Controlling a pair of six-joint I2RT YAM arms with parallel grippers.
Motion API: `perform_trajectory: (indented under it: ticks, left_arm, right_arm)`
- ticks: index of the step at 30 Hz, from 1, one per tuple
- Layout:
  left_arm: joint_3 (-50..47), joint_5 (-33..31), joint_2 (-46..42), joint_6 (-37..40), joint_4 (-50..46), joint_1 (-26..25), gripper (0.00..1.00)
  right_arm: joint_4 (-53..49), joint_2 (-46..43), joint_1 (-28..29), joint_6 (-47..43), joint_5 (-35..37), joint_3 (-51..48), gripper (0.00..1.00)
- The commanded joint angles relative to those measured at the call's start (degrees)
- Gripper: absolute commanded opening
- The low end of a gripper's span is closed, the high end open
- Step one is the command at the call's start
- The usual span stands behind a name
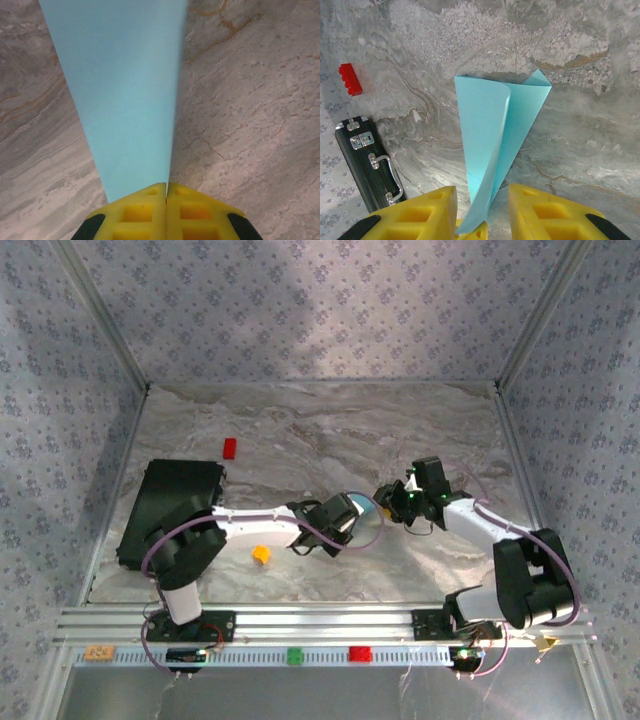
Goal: Fold a paper plane with a square sheet of paper (pick it up from the middle)
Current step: Fold the wing for the fifth time at the center of the table.
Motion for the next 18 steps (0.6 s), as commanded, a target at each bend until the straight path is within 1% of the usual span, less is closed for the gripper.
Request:
perform_trajectory:
  ticks: [1,10,13,18]
  left_arm:
    - [0.2,9.4,-1.4,-3.1,2.6,2.5,0.0]
    - [-0.8,26.5,3.0,-9.1,9.1,8.2,0.0]
    - [-1.0,30.4,4.5,-11.1,11.5,9.4,0.0]
    - [-1.3,34.4,6.2,-13.5,14.3,10.8,0.0]
  right_arm:
    - [-2.9,-2.2,-0.5,-2.0,1.3,-0.8,0.34]
    - [-0.2,-2.8,-0.4,-2.3,0.1,-2.4,0.34]
    - [1.3,-2.8,0.2,-2.8,-0.2,-2.8,0.32]
    - [3.7,-3.0,1.7,-4.2,0.0,-3.5,0.3]
